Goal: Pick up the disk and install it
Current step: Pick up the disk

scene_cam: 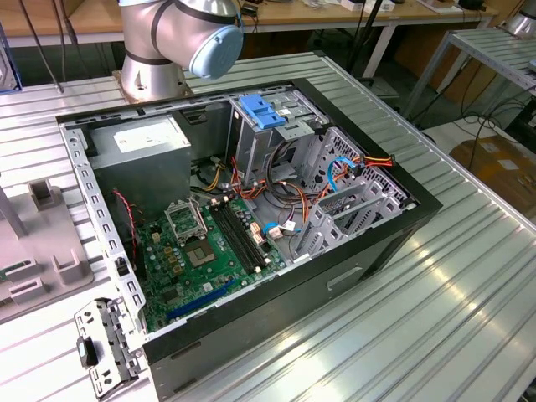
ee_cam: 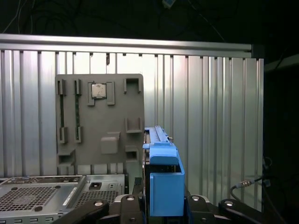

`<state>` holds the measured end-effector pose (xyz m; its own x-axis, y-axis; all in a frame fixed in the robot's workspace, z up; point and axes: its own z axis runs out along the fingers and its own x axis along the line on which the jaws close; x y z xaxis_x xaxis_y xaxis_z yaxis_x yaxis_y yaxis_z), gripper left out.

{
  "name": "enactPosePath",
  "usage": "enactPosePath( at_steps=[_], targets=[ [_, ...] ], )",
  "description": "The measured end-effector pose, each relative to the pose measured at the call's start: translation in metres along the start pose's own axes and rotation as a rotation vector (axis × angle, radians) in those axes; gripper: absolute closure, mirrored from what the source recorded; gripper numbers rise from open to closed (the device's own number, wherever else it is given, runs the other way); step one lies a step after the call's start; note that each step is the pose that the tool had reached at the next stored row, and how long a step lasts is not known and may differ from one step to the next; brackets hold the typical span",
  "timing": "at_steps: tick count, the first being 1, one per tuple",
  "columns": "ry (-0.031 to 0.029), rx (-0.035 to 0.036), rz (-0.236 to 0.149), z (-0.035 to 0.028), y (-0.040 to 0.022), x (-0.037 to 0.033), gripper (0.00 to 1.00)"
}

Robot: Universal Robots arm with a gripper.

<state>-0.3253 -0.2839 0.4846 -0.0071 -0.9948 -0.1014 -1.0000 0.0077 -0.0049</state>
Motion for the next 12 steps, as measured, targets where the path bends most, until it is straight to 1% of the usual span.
enactPosePath(
  at_steps=[4, 9, 12],
  targets=[
    [0.0, 0.0, 0.0, 0.0, -0.0034, 0.0, 0.64],
    [0.0, -0.0001, 0.0, 0.0, -0.0102, -0.0001, 0.64],
    [0.0, 0.0, 0.0, 0.0001, -0.0126, -0.0001, 0.64]
  ],
)
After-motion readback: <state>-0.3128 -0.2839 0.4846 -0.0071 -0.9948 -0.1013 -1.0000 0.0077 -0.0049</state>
